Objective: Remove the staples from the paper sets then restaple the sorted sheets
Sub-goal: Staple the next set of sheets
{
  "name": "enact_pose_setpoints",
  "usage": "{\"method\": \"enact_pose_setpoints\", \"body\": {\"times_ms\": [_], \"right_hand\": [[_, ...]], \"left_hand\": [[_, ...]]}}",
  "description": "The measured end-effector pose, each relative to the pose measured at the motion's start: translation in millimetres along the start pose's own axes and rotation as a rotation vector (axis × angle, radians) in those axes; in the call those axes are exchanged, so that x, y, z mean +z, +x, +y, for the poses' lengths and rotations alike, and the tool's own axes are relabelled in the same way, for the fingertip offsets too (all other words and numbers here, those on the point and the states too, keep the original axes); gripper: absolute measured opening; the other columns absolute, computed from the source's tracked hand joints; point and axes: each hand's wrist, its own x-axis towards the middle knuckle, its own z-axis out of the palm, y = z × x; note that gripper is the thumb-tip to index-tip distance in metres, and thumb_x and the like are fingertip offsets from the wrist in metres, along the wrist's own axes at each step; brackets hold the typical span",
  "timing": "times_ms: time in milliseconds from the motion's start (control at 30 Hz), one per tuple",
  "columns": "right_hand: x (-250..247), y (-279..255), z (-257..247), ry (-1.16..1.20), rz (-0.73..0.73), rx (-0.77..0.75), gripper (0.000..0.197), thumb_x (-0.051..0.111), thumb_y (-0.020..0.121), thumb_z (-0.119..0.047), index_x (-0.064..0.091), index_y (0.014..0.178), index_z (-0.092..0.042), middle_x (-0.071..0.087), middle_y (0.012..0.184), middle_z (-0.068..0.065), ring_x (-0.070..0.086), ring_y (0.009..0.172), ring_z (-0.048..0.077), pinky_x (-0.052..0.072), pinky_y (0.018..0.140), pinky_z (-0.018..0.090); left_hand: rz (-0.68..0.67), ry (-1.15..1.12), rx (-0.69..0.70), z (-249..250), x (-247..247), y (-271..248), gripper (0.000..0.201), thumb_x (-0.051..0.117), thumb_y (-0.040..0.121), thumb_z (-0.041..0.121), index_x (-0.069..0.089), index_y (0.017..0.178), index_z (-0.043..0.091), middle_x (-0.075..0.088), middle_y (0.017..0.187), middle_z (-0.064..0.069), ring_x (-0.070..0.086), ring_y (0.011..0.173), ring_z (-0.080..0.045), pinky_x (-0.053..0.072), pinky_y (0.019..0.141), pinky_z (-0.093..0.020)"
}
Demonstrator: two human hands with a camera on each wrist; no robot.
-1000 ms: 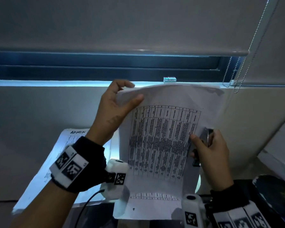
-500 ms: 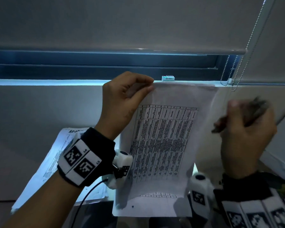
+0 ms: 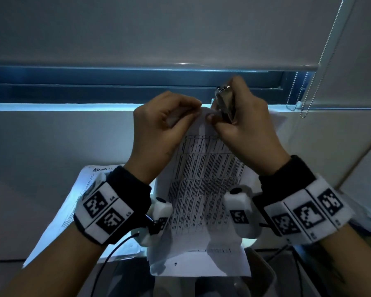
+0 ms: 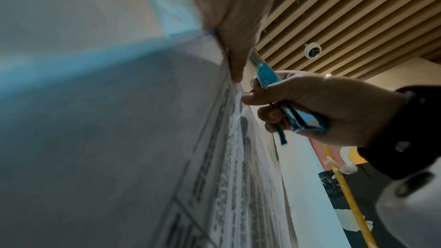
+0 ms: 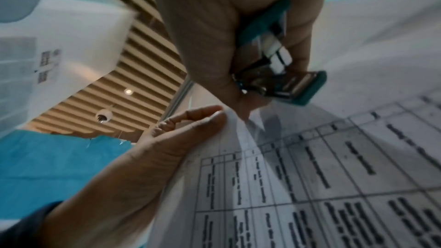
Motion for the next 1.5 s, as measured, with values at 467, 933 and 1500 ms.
{"method": "enact_pose_setpoints", "body": {"times_ms": [467,933,1500], "right_hand": [[-3,16,-13,0.567,0.510,0.125,0.019,0.049,0.092,-0.019,0.034,0.082,-0.023,0.044,0.075,0.000,0.051,0.063,0.032,0.051,0.054,0.034],[36,17,-9,0.270,0.541,0.150,0.024,0.037,0.092,-0.042,0.036,0.088,-0.018,0.051,0.057,-0.012,0.056,0.055,0.014,0.048,0.056,0.042],[43,27,0,0.541,0.632,0.078,0.038,0.056,0.089,-0.015,0.031,0.062,-0.025,0.037,0.045,-0.017,0.030,0.043,-0.002,0.026,0.049,0.011]], "left_hand": [[0.080,-0.156,-0.174,3,16,-7,0.006,0.072,0.080,0.014,0.067,0.081,0.017,0.066,0.075,0.010,0.065,0.072,0.001,0.046,0.069,-0.010],[0.111,0.042,-0.008,12,22,-11,0.007,0.070,0.080,0.010,0.071,0.080,0.002,0.063,0.074,0.002,0.056,0.072,-0.005,0.040,0.069,-0.003],[0.063,-0.116,-0.224,19,24,-17,0.007,0.065,0.085,0.024,0.063,0.082,0.018,0.062,0.075,0.017,0.059,0.074,0.002,0.041,0.067,-0.005]]}}
